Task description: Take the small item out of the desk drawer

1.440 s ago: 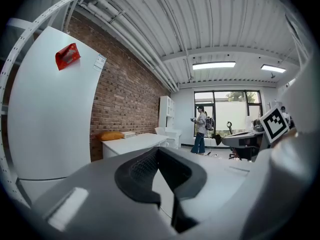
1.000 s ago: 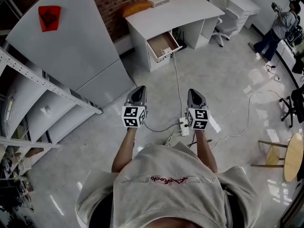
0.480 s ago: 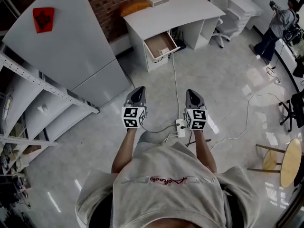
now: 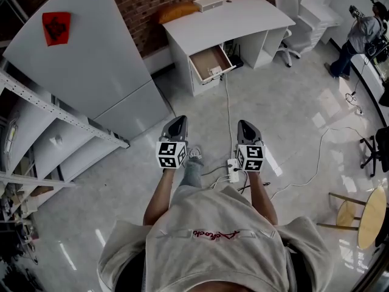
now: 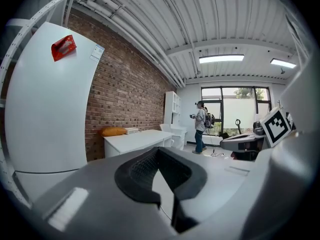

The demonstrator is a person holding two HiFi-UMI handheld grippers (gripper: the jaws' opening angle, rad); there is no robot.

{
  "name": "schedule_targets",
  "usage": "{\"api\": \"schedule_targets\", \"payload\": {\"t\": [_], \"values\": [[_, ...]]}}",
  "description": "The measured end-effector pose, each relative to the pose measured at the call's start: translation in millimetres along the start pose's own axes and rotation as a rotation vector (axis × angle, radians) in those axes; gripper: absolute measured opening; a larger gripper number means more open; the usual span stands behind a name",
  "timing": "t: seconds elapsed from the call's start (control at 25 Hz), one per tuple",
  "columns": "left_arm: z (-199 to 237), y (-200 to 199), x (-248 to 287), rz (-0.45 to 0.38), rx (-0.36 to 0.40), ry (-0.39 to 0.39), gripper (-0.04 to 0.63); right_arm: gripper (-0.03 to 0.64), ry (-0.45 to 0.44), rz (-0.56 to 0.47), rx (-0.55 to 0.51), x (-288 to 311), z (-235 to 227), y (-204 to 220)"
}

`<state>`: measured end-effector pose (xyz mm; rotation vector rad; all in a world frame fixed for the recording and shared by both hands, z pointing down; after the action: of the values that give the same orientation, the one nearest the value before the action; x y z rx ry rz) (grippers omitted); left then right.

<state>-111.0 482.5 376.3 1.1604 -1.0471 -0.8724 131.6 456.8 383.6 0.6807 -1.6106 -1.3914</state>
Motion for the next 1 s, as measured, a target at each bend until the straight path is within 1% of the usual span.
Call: {"api": "schedule_targets", "payload": {"t": [0.16,0.44,1.0], "values": [[11.3,-0.4,25.9,0.001,0.003,0.02,0.009,0.012,0.02,-0.008,-0.003,21.7,-8.4,-4.1],[43.3,-10.5,87.4,0.006,-0.003,0.053,0.009,0.012,0.049,0.009,-0.008,81.4,-27.5,-19.1],[138.1,-47.3,194.7,0.005,-0.024,0.099,0.009,0.012,0.089,0.018,-0.022,214.8,-34.4,-71.3]]}}
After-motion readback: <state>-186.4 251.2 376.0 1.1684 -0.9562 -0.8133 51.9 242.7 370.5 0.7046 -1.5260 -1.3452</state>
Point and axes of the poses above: the fingertips, and each gripper's own axes: x forward along the fingers, z to its left, y out of its underside, the point moved 4 cm from there along -x, backward along the fingers, and after that the axes turned 1 degree about z, right-handed, at the moved point
